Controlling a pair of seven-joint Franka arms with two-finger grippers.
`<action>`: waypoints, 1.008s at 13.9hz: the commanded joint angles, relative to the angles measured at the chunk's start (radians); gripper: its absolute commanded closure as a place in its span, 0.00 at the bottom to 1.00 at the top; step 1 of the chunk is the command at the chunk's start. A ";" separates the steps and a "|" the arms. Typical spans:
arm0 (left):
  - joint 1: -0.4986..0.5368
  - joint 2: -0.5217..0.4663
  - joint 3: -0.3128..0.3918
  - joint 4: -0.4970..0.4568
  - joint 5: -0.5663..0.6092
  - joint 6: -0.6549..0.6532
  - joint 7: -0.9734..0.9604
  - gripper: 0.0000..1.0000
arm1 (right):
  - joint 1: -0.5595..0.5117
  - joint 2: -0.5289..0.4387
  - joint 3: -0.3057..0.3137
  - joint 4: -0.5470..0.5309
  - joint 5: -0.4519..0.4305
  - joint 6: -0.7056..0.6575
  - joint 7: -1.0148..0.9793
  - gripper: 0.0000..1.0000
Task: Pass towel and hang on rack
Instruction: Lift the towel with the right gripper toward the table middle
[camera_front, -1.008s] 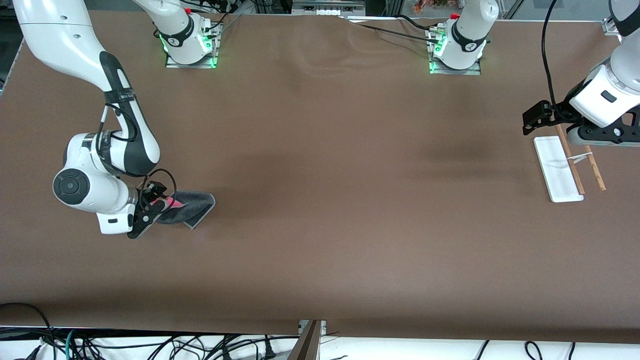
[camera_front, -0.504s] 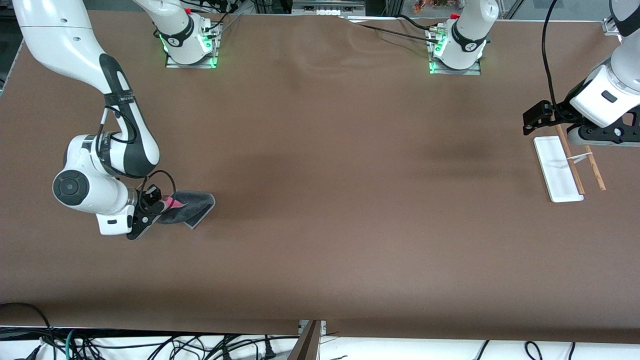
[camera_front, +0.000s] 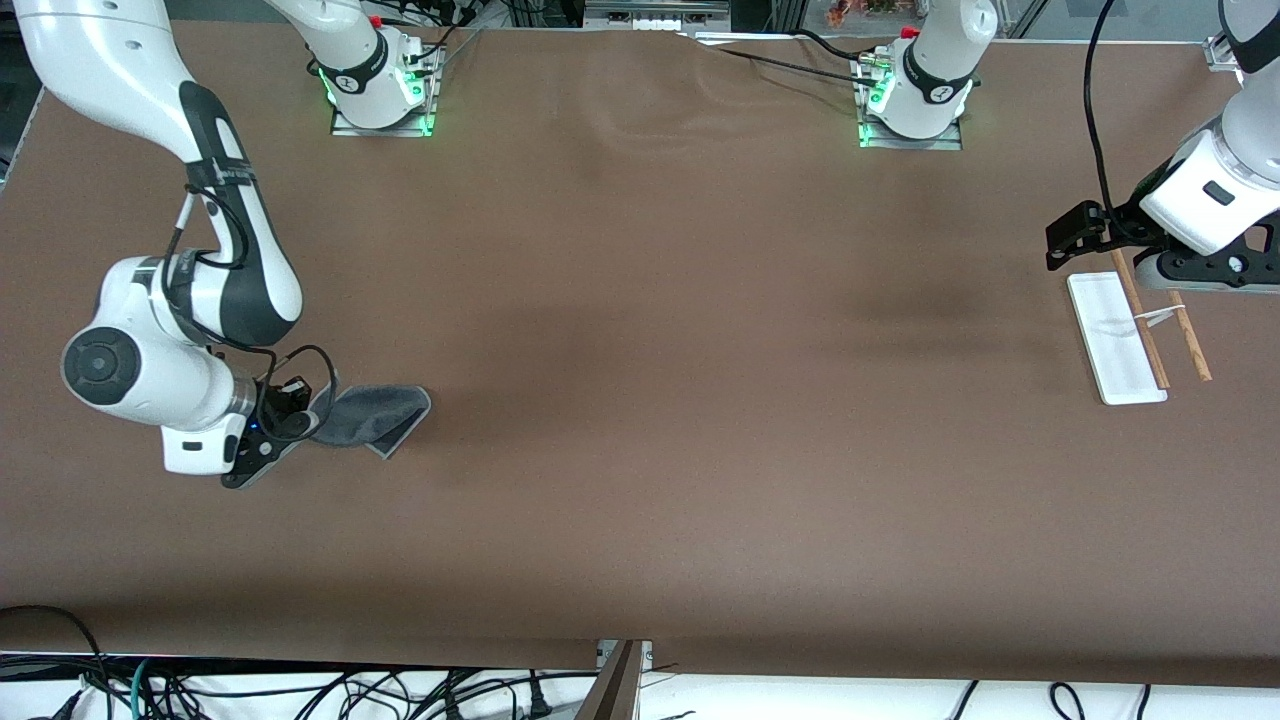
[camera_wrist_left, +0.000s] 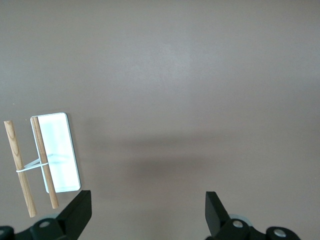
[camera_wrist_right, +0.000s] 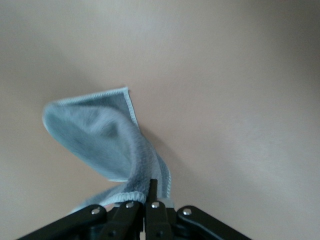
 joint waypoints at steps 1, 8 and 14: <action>0.003 -0.005 0.001 0.008 -0.006 -0.013 0.011 0.00 | 0.015 -0.008 0.015 0.137 0.036 -0.126 0.108 1.00; 0.002 0.020 0.004 0.011 -0.005 0.006 0.022 0.00 | 0.132 -0.008 0.085 0.320 0.077 -0.177 0.672 1.00; 0.017 0.164 0.013 0.051 -0.008 0.000 0.022 0.00 | 0.360 0.018 0.084 0.345 0.076 -0.021 1.261 1.00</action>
